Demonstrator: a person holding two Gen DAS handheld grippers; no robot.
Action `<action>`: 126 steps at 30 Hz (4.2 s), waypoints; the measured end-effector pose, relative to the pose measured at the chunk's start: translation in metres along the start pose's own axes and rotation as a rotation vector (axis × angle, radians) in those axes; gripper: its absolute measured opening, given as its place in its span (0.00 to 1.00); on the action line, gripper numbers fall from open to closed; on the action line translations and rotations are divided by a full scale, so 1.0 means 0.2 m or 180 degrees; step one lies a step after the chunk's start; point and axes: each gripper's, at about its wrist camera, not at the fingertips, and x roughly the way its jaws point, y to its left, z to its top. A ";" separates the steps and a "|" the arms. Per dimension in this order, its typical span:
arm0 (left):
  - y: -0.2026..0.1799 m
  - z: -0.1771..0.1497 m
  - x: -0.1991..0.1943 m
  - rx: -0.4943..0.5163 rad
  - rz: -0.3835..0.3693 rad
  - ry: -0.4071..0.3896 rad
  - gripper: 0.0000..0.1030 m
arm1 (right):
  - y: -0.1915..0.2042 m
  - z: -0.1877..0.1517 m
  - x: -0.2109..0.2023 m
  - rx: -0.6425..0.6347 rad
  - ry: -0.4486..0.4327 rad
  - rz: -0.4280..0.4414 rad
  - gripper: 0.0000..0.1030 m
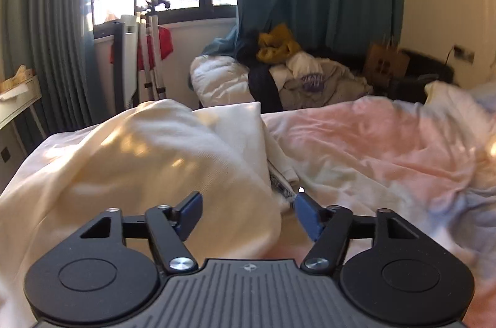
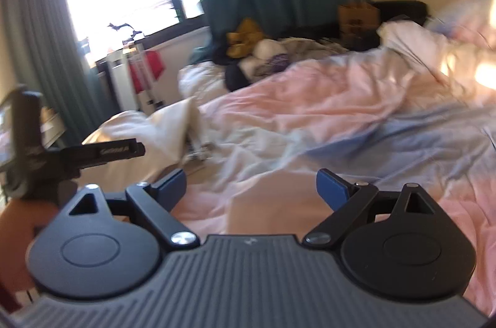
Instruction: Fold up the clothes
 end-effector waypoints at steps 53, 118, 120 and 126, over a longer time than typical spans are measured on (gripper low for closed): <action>0.49 -0.58 -0.90 -0.0873 -0.0498 -0.0370 0.08 | -0.19 -0.16 0.38 0.2502 0.0890 0.1800 0.92; 1.38 -0.98 -0.89 -0.3348 -0.0726 0.0789 0.68 | -1.22 0.16 0.28 0.2878 -0.0082 -0.0600 0.10; 1.44 -1.05 -0.85 -0.3661 -0.0748 0.0869 0.69 | -1.19 0.16 0.23 0.2853 -0.0018 -0.0674 0.12; 1.49 -1.16 -0.81 -0.4071 -0.0834 0.1041 0.72 | -1.10 0.16 0.14 0.2671 -0.0039 -0.0913 0.53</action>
